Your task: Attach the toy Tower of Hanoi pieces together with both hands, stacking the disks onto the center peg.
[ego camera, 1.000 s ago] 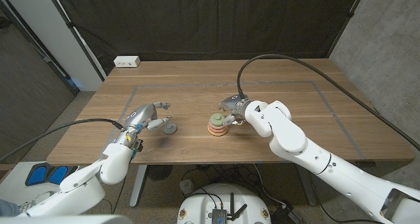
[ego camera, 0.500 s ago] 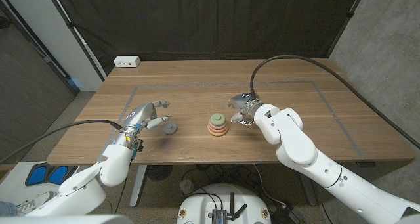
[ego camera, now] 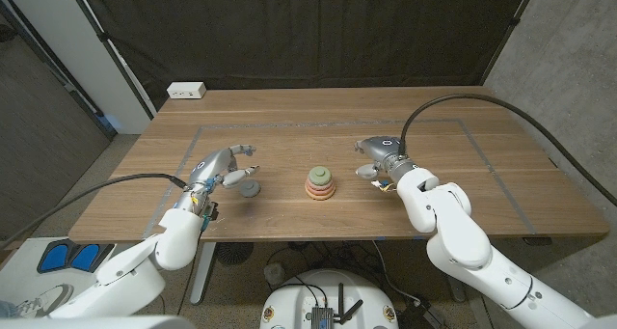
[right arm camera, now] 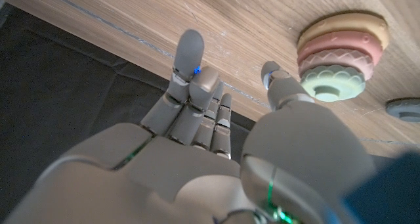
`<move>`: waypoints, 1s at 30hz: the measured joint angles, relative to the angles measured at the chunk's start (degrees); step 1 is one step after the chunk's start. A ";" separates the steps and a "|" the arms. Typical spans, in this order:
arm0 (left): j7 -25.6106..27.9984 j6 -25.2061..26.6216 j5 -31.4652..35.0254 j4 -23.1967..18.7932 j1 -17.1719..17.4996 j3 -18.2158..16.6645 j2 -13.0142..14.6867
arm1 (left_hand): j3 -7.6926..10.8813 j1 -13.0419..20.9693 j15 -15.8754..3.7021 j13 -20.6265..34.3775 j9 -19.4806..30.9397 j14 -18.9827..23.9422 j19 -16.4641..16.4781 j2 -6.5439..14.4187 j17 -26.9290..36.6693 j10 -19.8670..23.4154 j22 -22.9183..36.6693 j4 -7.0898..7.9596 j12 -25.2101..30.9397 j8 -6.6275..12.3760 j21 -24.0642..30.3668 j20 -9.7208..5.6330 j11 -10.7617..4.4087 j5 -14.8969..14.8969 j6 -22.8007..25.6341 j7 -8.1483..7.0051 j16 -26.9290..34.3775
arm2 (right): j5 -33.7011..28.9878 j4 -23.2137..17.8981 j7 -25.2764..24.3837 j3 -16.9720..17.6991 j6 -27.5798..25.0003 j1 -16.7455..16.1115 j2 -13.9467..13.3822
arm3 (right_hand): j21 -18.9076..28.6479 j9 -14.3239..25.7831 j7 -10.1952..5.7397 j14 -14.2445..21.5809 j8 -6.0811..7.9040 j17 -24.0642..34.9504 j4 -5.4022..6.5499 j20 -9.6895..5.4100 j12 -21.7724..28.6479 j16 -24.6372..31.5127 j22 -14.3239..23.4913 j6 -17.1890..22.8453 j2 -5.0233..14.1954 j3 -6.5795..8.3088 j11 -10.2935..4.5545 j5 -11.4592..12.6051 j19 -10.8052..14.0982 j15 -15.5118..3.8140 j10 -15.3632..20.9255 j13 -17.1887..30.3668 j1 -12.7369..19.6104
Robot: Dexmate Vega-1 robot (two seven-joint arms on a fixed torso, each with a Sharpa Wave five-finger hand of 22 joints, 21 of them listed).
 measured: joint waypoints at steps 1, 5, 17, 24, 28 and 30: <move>-0.01 0.08 0.07 0.11 -0.34 0.35 -0.15 | 0.00 0.00 0.00 0.00 0.00 0.00 0.00 0.00 0.00 0.00 0.00 0.00 0.00 0.00 0.00 0.00 0.00 0.00 0.00 0.00 0.00 | 0.28 -0.05 -0.80 0.19 -0.18 -0.26 -0.12 | 0.15 0.00 0.00 0.00 0.00 0.00 0.00 0.00 0.00 0.00 0.00 0.00 0.00 0.00 0.00 0.00 0.00 0.00 0.00 0.00 0.00; 0.12 0.36 0.27 0.59 -1.64 1.69 -0.78 | 0.00 0.00 0.00 0.00 0.00 0.00 0.00 0.00 0.00 0.00 0.00 0.00 0.00 0.00 0.00 0.00 0.01 0.00 0.00 0.00 0.00 | 1.76 -0.36 -5.02 1.62 -0.92 -2.44 -1.09 | 0.15 0.00 0.00 0.00 0.00 0.00 0.00 0.00 0.00 0.22 0.00 0.00 0.00 0.00 0.00 0.00 0.00 0.00 0.00 0.00 0.00; 1.16 2.89 0.78 0.69 -3.14 3.35 -1.41 | 0.00 0.00 0.00 -0.13 -0.01 0.00 0.00 0.00 0.00 -0.61 0.00 0.00 -0.26 0.00 0.00 0.00 -0.10 0.00 0.00 0.00 0.18 | 5.11 0.61 -11.59 4.63 -1.28 -5.70 -3.74 | 0.15 -0.27 -0.71 0.30 0.43 0.17 0.00 0.00 -0.09 0.44 -0.01 1.33 0.00 0.00 -0.31 0.00 -0.01 -0.31 -0.75 0.24 0.00; 1.22 4.58 0.84 -0.32 -3.28 3.70 -1.14 | 0.00 -0.30 0.00 -0.12 -0.01 0.00 -0.03 -0.30 0.01 -0.70 -0.01 0.00 -0.26 0.00 0.00 -0.04 -0.05 0.00 -0.02 0.02 0.18 | 10.99 1.75 -19.58 5.63 -1.07 -6.50 -5.14 | 0.15 -0.27 -0.71 0.30 0.43 0.10 0.00 0.00 -0.39 0.44 -0.01 1.33 0.00 0.00 0.00 0.00 -0.01 -0.31 -1.06 0.24 0.00; 1.22 5.61 0.89 -0.72 -3.32 3.88 -0.84 | 0.00 -0.30 0.00 -0.12 -0.01 0.00 -0.22 -0.30 0.01 -0.93 -0.01 0.00 -0.47 0.00 0.00 -0.22 -0.23 0.00 -0.23 -0.20 0.18 | 12.34 2.45 -21.40 5.79 -1.05 -6.71 -5.84 | 0.15 -0.27 -0.92 0.30 0.43 -0.10 0.00 0.00 -0.39 0.44 -0.01 1.53 0.00 0.00 0.00 0.00 -0.01 -0.31 -1.05 0.24 0.00; 1.18 6.09 0.93 -0.72 -3.32 3.88 -0.84 | 0.00 -0.30 0.02 -0.12 -0.01 -0.02 -0.22 -0.30 0.01 -1.26 -0.01 0.00 -0.47 0.00 0.00 -0.22 -0.10 0.00 -0.33 -0.29 0.18 | 12.34 2.80 -21.40 5.80 -1.05 -6.79 -6.13 | 0.15 -0.27 -0.92 0.30 0.43 -0.04 0.00 0.00 -0.39 0.44 -0.01 1.53 0.00 0.00 0.00 0.00 -0.01 -0.31 -1.05 0.24 -0.01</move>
